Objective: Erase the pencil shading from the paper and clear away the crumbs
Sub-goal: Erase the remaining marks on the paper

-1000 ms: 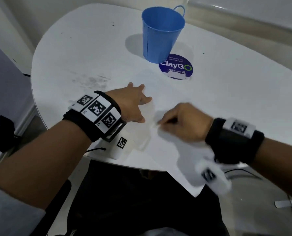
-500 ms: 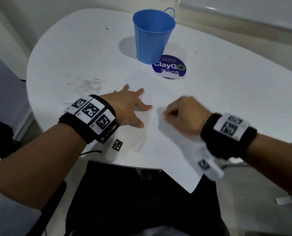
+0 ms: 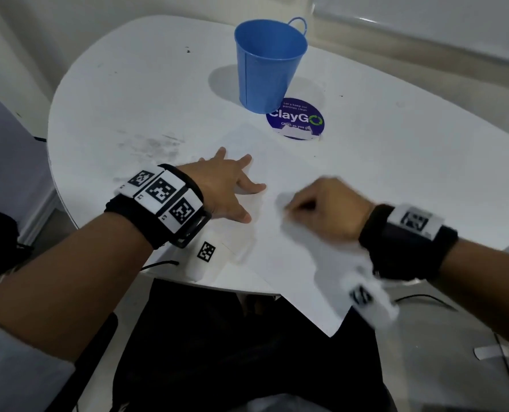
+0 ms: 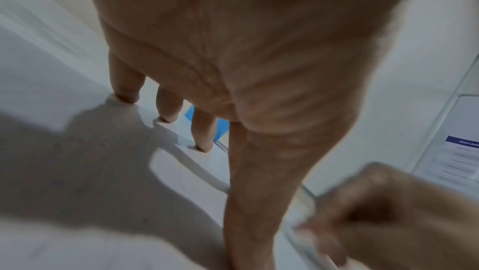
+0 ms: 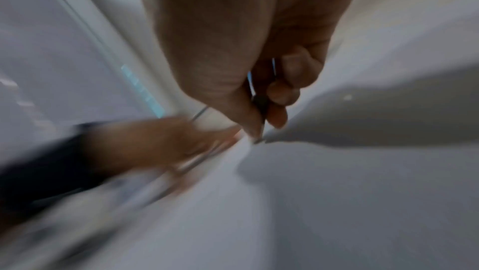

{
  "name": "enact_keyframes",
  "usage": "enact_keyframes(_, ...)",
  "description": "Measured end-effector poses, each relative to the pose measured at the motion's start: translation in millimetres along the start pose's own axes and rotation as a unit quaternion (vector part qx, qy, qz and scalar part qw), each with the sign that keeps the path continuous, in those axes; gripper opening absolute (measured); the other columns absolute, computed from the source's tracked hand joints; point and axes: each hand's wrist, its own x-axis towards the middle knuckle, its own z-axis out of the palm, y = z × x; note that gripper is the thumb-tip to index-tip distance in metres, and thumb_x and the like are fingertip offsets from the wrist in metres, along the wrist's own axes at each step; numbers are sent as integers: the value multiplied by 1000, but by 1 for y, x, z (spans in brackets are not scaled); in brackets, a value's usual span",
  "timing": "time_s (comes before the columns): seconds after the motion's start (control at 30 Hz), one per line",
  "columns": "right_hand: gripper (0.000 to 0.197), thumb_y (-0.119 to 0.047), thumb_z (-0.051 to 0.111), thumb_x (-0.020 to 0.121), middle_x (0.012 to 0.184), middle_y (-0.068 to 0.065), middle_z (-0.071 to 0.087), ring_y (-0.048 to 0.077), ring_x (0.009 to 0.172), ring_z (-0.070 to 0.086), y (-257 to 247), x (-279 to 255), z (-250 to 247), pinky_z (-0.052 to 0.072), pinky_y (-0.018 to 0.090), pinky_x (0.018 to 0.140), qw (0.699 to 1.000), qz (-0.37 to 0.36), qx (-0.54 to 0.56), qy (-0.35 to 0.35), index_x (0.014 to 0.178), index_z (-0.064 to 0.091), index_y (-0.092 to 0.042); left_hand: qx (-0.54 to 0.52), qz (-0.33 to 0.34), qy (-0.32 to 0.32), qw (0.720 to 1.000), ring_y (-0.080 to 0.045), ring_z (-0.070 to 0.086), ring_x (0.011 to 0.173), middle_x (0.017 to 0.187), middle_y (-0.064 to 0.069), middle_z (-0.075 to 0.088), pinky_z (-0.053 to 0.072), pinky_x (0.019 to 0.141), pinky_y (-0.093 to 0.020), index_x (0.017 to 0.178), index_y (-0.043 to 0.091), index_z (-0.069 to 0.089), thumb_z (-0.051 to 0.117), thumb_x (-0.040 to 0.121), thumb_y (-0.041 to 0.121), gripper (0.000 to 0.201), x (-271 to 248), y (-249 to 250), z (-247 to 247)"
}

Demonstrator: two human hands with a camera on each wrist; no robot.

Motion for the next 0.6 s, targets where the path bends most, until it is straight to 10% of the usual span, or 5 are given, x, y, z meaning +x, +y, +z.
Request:
enact_keyframes(0.1, 16, -15, 61, 86, 87, 1, 74, 22, 83, 66, 14, 14, -12, 52, 29, 78, 986, 93, -32, 135, 87, 77, -14, -8, -1, 0, 1000, -17, -17, 154, 166, 20, -8, 3, 124, -44, 148, 56, 36, 72, 89, 48, 69, -1, 0, 1)
enact_keyframes(0.23, 15, -16, 66, 86, 88, -9, 76, 8, 79, 67, -23, -25, 20, 52, 22, 80, 991, -82, -8, -105, 93, 79, -21, -10, 1, -4, 1000, -18, -17, 154, 167, 20, -9, 2, 124, -44, 149, 55, 36, 72, 89, 47, 70, 0, -1, 0)
enact_keyframes(0.4, 14, -17, 64, 86, 84, -3, 74, 17, 81, 66, 18, 16, -15, 51, 26, 80, 988, 92, -15, 126, 86, 78, -19, -3, -3, -4, 1000, -18, -16, 154, 167, 19, -9, 4, 124, -43, 150, 54, 33, 70, 91, 48, 70, -3, 1, -1)
enact_keyframes(0.53, 15, -17, 66, 86, 88, -11, 75, 7, 77, 64, -22, -12, 13, 50, 22, 79, 994, -71, -17, -85, 91, 78, -22, -9, -1, -3, 1000, -18, -18, 154, 167, 19, -9, 2, 124, -44, 149, 55, 33, 72, 89, 49, 72, -1, -1, 0)
enact_keyframes(0.6, 15, -15, 66, 87, 87, -9, 74, 7, 79, 62, -8, 12, -4, 49, 22, 81, 999, -20, -25, -34, 92, 79, -20, 0, 0, -4, 1000, -18, -17, 154, 167, 19, -10, 1, 124, -44, 150, 55, 32, 71, 90, 49, 71, 0, -1, 0)
